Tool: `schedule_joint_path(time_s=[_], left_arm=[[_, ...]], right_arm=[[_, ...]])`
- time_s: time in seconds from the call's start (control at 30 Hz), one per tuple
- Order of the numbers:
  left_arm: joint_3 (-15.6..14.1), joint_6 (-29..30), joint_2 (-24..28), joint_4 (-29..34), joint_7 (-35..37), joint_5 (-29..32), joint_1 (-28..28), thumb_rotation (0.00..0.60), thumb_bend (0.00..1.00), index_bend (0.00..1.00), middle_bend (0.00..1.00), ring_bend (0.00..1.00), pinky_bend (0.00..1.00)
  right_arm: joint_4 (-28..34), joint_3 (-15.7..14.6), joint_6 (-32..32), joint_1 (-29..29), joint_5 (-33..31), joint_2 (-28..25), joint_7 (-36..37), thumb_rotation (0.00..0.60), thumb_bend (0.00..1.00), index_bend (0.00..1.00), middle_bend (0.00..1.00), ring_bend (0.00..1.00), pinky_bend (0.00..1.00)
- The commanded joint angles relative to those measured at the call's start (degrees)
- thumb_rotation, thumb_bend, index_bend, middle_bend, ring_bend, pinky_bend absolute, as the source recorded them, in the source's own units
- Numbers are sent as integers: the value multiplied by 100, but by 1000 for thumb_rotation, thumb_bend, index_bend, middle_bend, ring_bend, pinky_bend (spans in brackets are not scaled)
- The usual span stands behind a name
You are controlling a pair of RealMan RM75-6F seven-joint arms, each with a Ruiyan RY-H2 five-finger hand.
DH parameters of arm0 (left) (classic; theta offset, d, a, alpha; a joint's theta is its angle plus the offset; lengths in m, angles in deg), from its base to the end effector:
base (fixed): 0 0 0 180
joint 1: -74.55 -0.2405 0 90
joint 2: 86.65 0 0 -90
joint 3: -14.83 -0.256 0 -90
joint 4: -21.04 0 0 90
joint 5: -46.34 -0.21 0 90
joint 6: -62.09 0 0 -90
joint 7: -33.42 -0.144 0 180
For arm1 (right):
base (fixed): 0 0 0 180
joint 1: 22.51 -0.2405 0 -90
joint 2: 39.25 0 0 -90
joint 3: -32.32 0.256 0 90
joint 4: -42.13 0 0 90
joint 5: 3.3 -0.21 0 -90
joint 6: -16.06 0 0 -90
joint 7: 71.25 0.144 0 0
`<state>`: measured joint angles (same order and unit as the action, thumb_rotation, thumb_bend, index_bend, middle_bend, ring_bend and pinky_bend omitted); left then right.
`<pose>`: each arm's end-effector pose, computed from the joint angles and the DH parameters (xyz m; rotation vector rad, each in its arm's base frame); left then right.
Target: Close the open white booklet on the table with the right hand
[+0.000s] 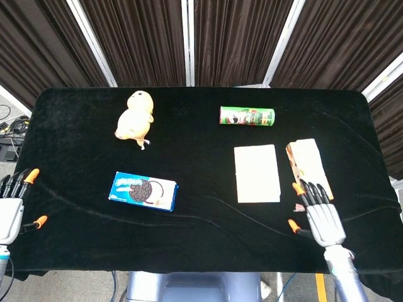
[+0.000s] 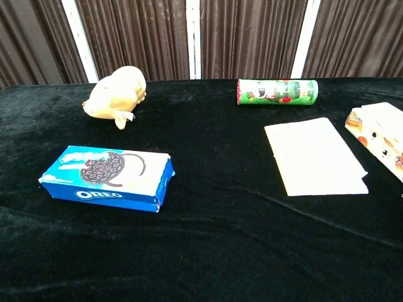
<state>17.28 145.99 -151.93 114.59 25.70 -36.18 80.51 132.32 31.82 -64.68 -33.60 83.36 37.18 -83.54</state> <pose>-0.3112 0.1848 0.1499 -1.3959 -0.8685 -0.8037 -0.2784 -0.1971 0.0744 1.5768 -0.8849 0.8871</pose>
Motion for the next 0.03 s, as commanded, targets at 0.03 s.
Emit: schedule_joint_path(time_s=[0.03], left_arm=[[-8, 28, -15, -22, 17, -20, -21, 600, 110, 0, 0, 0, 0]], right_arm=[[49, -112, -136, 161, 119, -234, 52, 600, 191, 0, 0, 0, 0]])
